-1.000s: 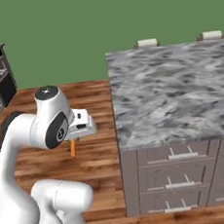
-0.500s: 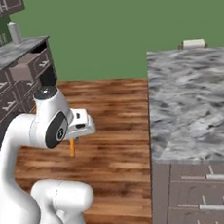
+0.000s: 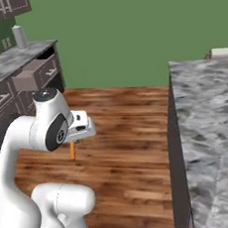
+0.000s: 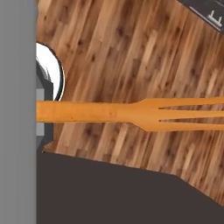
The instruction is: Organize the utensils by type. Pick up the wooden spoons from the counter and place them in the open cabinet. Then pick up the metallic utensils from the counter and place them in the open drawer.
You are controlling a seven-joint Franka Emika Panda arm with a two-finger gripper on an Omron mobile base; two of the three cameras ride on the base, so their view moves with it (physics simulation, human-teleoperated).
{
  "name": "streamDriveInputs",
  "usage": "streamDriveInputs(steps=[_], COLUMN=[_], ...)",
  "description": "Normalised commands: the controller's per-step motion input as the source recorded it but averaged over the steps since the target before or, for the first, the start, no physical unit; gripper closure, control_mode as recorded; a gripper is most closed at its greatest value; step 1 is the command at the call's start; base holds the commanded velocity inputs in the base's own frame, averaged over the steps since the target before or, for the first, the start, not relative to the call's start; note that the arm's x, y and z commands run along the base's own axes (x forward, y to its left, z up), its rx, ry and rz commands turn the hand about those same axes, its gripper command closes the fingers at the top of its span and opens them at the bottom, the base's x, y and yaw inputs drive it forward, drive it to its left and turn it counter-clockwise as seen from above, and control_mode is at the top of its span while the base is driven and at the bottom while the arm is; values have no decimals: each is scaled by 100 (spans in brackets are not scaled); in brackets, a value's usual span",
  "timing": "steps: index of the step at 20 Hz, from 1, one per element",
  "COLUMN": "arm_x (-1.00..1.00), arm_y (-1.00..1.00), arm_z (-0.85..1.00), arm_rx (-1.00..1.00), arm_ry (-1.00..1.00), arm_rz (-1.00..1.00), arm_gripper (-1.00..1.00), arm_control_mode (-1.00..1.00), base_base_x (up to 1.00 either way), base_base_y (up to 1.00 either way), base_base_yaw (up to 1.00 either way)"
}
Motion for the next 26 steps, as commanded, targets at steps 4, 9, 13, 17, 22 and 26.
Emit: streamDriveInputs(steps=[4, 9, 13, 17, 22, 26], arm_x=[0, 0, 0, 0, 0, 0], arm_y=[0, 0, 0, 0, 0, 0], arm_z=[0, 0, 0, 0, 0, 0], arm_rx=[0, 0, 0, 0, 0, 0], arm_ry=[0, 0, 0, 0, 0, 0], arm_rz=[0, 0, 0, 0, 0, 0], arm_gripper=[100, 100, 100, 100, 100, 100], arm_control_mode=[100, 100, 100, 100, 100, 100], base_base_x=[100, 100, 100, 92, 74, 54], base_base_y=[68, 75, 79, 78, 72, 69], base_base_yaw=[0, 0, 0, 0, -5, -7])
